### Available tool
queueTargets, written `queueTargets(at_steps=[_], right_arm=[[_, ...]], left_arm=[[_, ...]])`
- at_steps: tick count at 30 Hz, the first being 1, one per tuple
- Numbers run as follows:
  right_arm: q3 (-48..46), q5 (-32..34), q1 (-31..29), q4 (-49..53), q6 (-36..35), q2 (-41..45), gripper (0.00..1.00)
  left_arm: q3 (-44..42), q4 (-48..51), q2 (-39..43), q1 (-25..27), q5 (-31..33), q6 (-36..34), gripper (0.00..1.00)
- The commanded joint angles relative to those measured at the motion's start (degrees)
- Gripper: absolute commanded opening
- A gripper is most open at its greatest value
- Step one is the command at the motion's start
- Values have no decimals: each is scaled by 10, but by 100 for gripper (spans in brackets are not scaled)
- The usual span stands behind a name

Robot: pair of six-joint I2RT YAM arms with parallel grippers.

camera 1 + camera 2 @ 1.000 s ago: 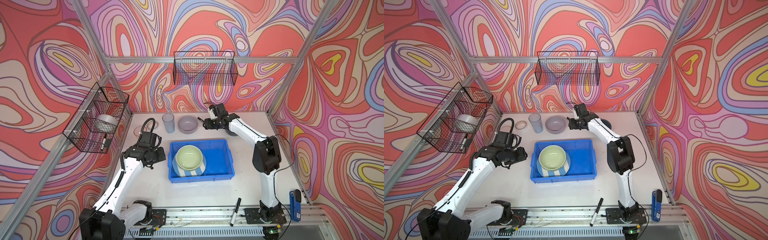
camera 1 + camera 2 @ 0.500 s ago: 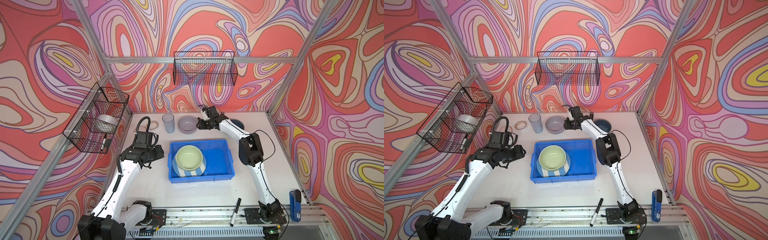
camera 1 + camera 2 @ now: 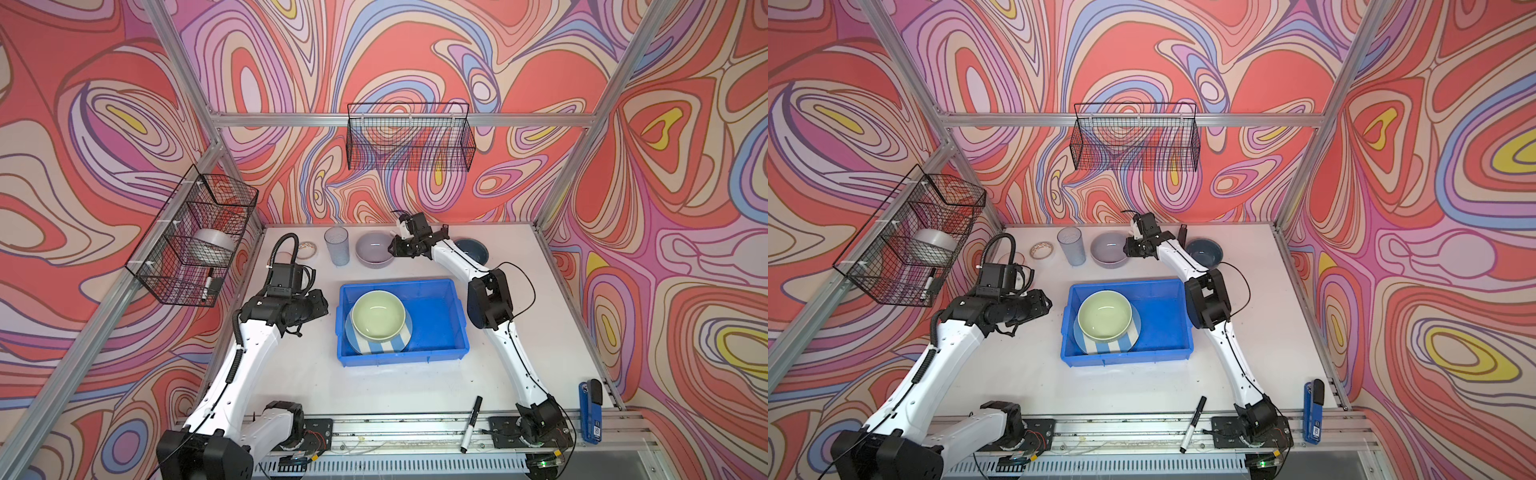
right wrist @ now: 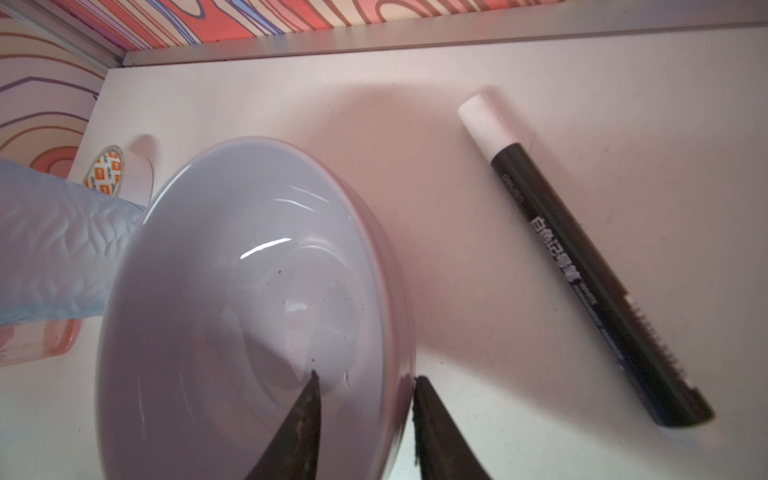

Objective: Place the mixed dishes into the plastic bin
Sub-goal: 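Withdraw the left gripper beside the bin while the right gripper reaches to the lavender bowl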

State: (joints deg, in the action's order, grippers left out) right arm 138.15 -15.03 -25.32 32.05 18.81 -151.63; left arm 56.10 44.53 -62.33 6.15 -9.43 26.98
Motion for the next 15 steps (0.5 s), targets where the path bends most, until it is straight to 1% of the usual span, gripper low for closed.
queueTargets(at_steps=[1,4,7,11,13,15], right_arm=[[7,6,0,43,0,-18,29],[-6,7,-1,50,-4,-10,21],[-23,11,0,53,-8,4,15],[-50,10,1,46,-10,30,3],[-61,7,1,41,-8,45,0],[-72,3,0,34,-5,64,0]], left_arm=[[-8,-8,4,-8,-8,-4,55],[-9,-9,4,-10,-11,-4,55],[-10,-11,3,-12,-14,-4,55],[-10,-11,2,-14,-18,-4,55],[-11,-11,1,-14,-17,-4,55],[-11,-11,2,-14,-20,-5,55]])
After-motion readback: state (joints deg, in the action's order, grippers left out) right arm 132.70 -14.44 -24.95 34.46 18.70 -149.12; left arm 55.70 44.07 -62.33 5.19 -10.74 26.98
